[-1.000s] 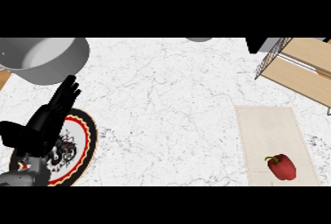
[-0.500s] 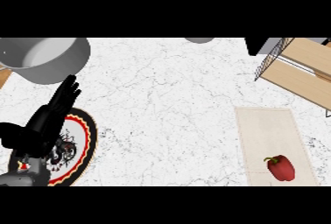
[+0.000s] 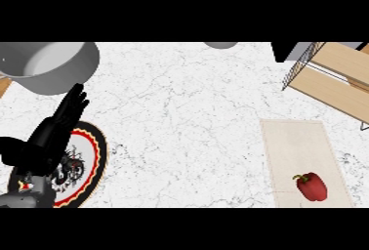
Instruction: Pick the sweet potato from the placemat and place it in the tiered shelf
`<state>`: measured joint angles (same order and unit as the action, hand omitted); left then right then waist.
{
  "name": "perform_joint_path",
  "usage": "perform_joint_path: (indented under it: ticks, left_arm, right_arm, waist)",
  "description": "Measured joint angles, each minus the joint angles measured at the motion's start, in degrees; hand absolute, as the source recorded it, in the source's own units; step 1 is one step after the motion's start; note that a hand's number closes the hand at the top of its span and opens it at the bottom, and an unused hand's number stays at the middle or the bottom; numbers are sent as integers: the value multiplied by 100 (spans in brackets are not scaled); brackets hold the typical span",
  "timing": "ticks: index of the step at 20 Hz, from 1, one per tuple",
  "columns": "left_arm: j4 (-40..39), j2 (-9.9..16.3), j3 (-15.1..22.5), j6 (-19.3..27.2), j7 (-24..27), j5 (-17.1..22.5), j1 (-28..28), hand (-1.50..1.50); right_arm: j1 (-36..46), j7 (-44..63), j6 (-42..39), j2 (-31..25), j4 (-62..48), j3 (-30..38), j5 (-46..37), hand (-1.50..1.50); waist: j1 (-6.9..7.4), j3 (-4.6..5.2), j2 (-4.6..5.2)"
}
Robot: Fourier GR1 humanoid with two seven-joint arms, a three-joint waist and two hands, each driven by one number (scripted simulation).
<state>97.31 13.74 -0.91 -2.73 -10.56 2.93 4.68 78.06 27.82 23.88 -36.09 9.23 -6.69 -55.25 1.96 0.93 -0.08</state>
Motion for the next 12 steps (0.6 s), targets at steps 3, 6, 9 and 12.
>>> perform_joint_path:
  ticks: [3, 6, 9, 12]
  left_arm:
    - [-75, -7, -32, 10, 2, 4, 57, 0]
    - [-99, 4, -44, 5, 10, -5, 56, 0]
    - [-142, -13, -60, -15, 139, -12, -48, 0]
    - [-134, -33, -72, -33, 187, -14, -109, 0]
  right_arm:
    - [-112, 564, 43, -152, -191, -253, -323, -150]
    - [-210, 743, -820, -219, -503, -722, -779, -150]
    - [-44, 882, -1458, -253, -592, -805, -845, -150]
    - [68, 1235, -1633, -377, -501, -824, -880, -150]
  waist:
    - [-38, -18, 20]
    - [-43, -5, 31]
    - [-54, -12, 1]
    - [-62, -39, 8]
